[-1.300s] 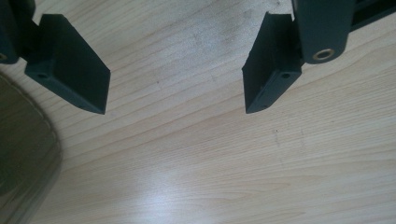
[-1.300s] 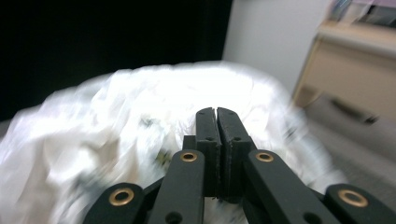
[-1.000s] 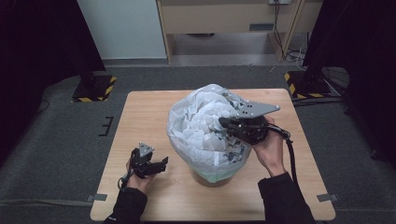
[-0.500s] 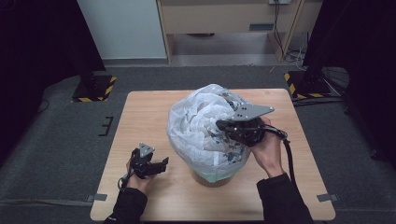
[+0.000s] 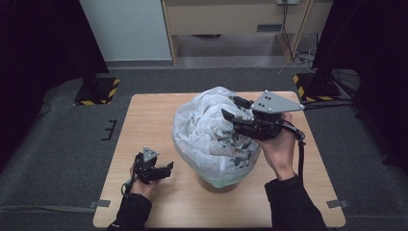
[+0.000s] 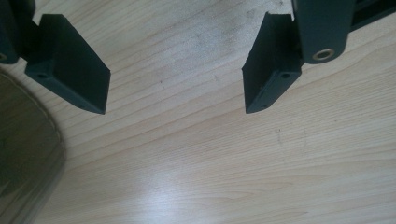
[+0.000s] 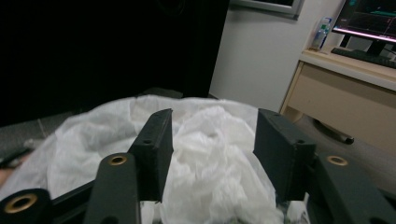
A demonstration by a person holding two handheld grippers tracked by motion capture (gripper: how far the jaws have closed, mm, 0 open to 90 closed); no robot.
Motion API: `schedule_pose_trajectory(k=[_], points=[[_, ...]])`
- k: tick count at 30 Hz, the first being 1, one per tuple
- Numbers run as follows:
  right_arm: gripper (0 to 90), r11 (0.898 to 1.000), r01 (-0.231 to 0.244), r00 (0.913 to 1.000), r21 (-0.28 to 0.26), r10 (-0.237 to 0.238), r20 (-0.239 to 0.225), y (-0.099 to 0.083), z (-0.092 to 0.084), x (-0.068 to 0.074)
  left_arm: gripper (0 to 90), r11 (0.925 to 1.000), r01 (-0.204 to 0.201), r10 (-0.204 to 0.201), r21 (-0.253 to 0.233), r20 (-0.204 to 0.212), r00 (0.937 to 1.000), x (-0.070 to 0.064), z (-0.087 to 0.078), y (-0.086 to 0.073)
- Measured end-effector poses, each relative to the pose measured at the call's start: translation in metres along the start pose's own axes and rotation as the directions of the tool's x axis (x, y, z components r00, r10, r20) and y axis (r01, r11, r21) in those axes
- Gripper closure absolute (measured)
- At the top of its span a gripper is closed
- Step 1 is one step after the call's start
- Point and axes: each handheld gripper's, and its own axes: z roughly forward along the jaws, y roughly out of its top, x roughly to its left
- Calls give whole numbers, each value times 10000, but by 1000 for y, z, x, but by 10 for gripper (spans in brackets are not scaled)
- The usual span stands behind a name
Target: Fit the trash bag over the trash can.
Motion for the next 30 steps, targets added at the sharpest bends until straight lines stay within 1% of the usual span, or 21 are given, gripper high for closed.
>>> schedule_pose_trajectory(k=[2,3,5,8,10,13,15,16,17,20,22,23,25,27,29,30], points=[[378,9999,-45,9997,-158,48,230,6,4,2,229,10000,13,-13,-8,1,10000,0,0,0],[361,9997,-43,9995,-232,50,326,9,7,2,230,10000,13,-13,-7,6,10000,0,0,0],[329,9988,-235,9988,-433,253,423,14,11,3,229,10000,33,-33,-29,15,10000,0,0,0],[273,9960,-481,9979,-759,512,404,21,19,5,229,10000,57,-57,-58,16,10000,1,-1,0],[237,9933,-555,9975,-1011,596,373,24,24,6,229,10000,57,-57,-69,16,10000,1,-1,0],[211,9868,-868,9957,-1366,904,200,27,30,8,229,10000,68,-68,-66,19,10000,1,-1,0],[180,9849,-905,9952,-1473,952,246,29,34,9,229,10000,62,-62,-58,19,10000,1,0,0],[171,9851,-835,9955,-1503,891,314,30,36,10,229,10000,51,-51,-60,13,10000,1,0,0],[166,9848,-888,9951,-1490,944,306,30,39,11,229,10000,46,-46,-65,9,10000,1,-1,0],[146,9882,-945,9945,-1207,992,331,27,48,13,229,10000,57,-57,-76,1,10000,1,-1,0],[134,9922,-911,9947,-854,947,393,23,57,15,229,10000,60,-60,-75,0,10000,1,-1,0],[134,9925,-950,9944,-775,982,387,21,59,15,229,10000,60,-60,-71,1,10000,1,-1,0],[134,9926,-1124,9932,-460,1136,243,14,68,18,229,10000,55,-55,-62,-5,10000,2,0,0],[135,9929,-1190,9928,-52,1190,107,6,76,20,229,10000,53,-53,-52,-11,10000,2,-1,0],[137,9912,-1274,9918,358,1276,-34,-2,82,21,229,10000,53,-53,-75,-12,10000,2,-1,0],[141,9893,-1305,9913,646,1315,-112,-7,87,22,228,9999,58,-58,-82,-16,10000,2,-1,0]])
